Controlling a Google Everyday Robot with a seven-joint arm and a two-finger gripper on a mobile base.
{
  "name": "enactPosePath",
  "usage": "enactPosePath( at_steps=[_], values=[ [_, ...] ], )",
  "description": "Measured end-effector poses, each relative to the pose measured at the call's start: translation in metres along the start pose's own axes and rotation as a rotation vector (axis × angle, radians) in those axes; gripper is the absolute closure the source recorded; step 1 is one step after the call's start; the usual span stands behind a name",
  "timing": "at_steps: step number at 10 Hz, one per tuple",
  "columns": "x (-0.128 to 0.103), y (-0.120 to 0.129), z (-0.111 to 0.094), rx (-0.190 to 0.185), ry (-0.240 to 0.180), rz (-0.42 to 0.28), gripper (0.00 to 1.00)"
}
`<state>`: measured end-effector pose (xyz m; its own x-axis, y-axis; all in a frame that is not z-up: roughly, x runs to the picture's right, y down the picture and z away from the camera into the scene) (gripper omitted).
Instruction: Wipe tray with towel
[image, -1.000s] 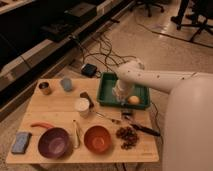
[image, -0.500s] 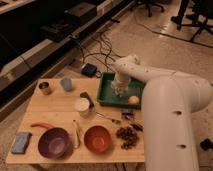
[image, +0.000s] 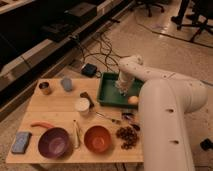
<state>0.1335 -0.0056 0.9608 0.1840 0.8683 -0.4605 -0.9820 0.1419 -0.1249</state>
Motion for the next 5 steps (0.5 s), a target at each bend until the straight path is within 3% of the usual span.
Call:
enactPosePath(
  at_steps=[5],
  values=[
    [0.035, -0.048, -0.034, 0.058, 0.022, 0.065, 1.00]
  ],
)
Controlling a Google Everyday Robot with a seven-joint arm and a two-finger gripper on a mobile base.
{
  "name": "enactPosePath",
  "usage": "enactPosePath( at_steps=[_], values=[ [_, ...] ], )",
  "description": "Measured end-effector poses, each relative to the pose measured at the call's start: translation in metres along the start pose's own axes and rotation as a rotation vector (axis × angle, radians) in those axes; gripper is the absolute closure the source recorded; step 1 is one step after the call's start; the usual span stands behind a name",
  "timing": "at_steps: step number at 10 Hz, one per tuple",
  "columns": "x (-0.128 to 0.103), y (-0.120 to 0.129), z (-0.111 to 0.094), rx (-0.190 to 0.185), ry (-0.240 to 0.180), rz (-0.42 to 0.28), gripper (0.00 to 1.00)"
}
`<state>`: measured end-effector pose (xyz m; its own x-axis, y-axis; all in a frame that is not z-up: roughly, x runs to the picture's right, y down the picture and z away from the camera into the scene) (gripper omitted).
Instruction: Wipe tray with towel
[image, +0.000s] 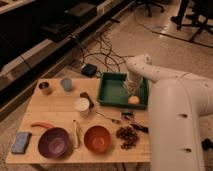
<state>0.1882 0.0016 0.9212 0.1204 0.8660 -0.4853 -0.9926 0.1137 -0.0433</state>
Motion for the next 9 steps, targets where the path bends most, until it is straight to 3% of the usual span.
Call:
enactPosePath(
  at_steps=[4, 6, 9],
  values=[
    [0.030, -0.028, -0.030, 0.022, 0.004, 0.044, 1.00],
    [0.051, -0.018, -0.035, -0.004, 0.027, 0.037, 1.00],
    [0.078, 0.019, -0.038, -0.047, 0.054, -0.022, 1.00]
  ],
)
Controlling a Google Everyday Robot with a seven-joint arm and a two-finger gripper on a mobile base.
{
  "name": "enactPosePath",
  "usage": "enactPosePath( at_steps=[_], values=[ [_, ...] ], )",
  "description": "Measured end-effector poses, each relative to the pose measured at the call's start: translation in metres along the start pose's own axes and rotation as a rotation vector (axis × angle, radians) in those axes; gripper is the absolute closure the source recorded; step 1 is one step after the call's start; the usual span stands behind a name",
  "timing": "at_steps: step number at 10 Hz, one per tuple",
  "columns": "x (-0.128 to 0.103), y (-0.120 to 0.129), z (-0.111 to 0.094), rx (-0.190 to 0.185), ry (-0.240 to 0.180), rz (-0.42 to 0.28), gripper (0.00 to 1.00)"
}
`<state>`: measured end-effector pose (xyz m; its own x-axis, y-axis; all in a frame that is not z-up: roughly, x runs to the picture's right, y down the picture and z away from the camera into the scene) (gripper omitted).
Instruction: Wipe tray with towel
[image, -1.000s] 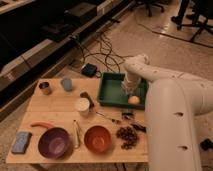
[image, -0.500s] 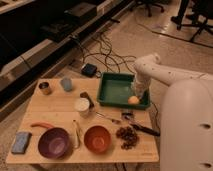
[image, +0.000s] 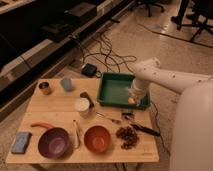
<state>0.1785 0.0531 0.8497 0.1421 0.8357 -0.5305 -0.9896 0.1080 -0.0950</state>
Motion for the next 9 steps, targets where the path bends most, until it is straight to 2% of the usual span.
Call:
enactPosePath(
  at_steps=[2, 4, 7, 9],
  values=[
    [0.001, 0.023, -0.001, -0.033, 0.005, -0.055, 1.00],
    [-0.003, 0.034, -0.001, -0.050, 0.004, -0.076, 1.00],
    [-0.036, 0.066, 0.010, -0.083, 0.004, -0.118, 1.00],
    [-0.056, 0.075, 0.020, -0.092, 0.012, -0.136, 1.00]
  ],
)
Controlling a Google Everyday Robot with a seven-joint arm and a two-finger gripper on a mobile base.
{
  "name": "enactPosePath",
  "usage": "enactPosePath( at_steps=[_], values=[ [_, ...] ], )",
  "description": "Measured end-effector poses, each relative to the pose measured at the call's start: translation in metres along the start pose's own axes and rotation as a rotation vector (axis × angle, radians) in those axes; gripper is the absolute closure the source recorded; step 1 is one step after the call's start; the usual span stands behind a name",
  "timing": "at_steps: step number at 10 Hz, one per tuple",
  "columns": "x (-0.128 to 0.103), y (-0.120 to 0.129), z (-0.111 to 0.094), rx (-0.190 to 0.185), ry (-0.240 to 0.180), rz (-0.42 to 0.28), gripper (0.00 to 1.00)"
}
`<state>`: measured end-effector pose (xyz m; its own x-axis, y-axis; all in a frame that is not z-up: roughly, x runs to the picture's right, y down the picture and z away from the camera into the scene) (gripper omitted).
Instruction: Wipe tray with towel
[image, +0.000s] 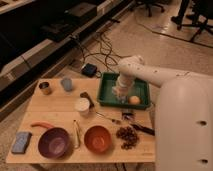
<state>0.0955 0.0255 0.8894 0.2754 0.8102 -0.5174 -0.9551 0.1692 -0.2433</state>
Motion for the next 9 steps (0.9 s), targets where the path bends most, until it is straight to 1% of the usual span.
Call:
enactPosePath(
  at_steps=[3, 7, 8, 9],
  values=[
    [-0.025, -0.002, 0.014, -0.003, -0.006, -0.017, 1.00],
    [-0.053, -0.012, 0.028, -0.010, -0.047, -0.050, 1.00],
    [-0.059, -0.012, 0.029, -0.005, -0.050, -0.053, 1.00],
    [-0.061, -0.017, 0.030, 0.003, -0.047, -0.046, 1.00]
  ],
)
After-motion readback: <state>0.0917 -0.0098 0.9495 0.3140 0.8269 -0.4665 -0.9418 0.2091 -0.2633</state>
